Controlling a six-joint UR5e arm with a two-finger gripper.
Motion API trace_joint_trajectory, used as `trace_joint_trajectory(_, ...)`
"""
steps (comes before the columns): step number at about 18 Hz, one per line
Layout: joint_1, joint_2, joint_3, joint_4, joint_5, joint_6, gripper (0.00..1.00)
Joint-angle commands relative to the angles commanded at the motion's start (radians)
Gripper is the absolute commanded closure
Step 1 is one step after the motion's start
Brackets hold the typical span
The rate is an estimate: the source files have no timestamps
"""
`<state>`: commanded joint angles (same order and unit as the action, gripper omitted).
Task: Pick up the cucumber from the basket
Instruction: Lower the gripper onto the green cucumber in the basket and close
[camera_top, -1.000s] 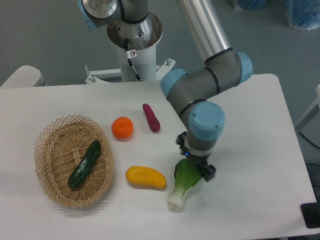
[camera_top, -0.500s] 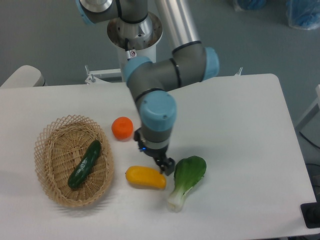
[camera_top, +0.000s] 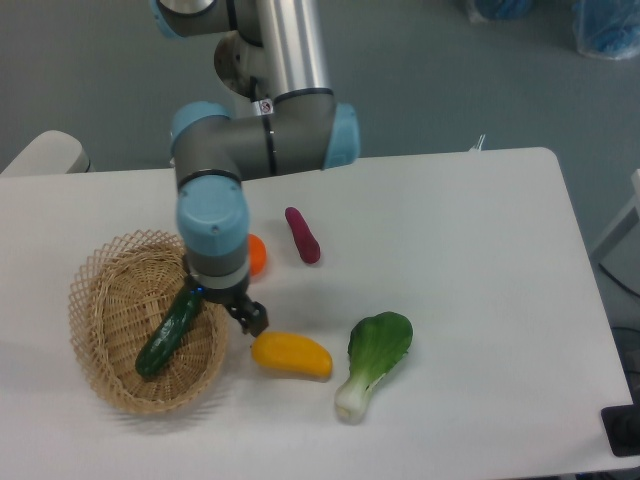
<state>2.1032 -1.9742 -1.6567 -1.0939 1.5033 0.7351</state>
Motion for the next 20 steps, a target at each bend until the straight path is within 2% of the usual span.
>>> trace_joint_trajectory(5,-0.061,-0.054,0.000,0.089,-0.003,-0.167,0.00)
trace_joint_trajectory(16,-0.094,-0.120,0.002,0.124,0.006,-0.275,0.00)
trace_joint_trajectory(18,-0.106,-0.130,0.002,0.146,0.008,-0.298,0.16)
trace_joint_trajectory(20,-0.106,-0.134,0.003,0.146,0.008,-0.319,0.37)
